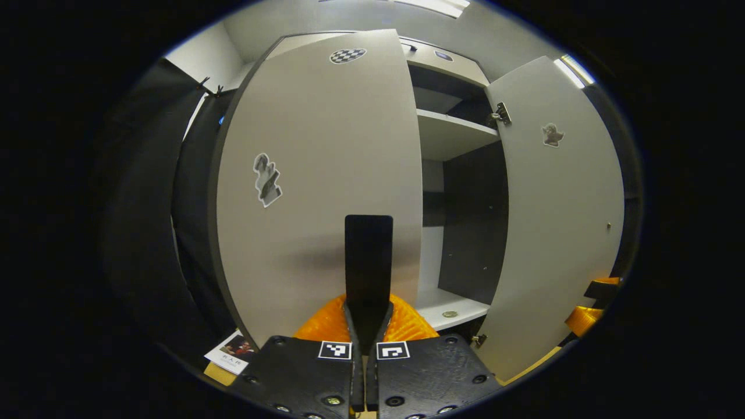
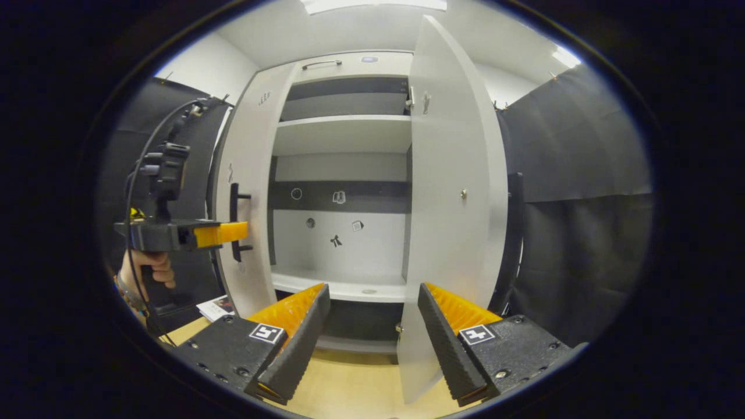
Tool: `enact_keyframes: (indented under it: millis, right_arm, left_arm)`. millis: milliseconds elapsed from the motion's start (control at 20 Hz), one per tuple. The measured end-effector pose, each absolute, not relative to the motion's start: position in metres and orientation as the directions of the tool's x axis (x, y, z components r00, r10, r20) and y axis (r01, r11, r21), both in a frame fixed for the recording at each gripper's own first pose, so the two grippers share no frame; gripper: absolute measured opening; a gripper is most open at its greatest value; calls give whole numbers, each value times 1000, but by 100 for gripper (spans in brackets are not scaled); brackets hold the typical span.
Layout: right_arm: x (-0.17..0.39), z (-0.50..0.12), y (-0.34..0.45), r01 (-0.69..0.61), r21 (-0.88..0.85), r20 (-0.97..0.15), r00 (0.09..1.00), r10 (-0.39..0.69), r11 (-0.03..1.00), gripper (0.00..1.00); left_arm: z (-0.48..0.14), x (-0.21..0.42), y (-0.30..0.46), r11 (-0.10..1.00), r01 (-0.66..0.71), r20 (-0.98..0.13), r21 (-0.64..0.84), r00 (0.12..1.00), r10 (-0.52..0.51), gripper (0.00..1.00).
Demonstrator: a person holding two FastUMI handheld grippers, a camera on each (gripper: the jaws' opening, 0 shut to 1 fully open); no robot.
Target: Open the right door of the double-door shoe cabinet with the right hand, and open the left door with the left hand.
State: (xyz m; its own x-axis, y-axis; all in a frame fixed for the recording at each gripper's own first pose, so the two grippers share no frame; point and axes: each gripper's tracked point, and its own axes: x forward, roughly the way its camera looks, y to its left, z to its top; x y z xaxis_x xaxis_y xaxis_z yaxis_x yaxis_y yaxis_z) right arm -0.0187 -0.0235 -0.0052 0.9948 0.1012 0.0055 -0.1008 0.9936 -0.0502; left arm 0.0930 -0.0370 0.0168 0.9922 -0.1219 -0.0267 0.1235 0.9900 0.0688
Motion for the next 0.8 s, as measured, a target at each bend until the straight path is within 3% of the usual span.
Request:
enact_keyframes:
  millis: [800]
  right_arm:
    - [-9, -7, -5, -131, -50, 8, 991, 132, 990, 95]
  left_arm:
    - [19, 30, 34, 996, 9, 1, 90, 1000, -9, 1]
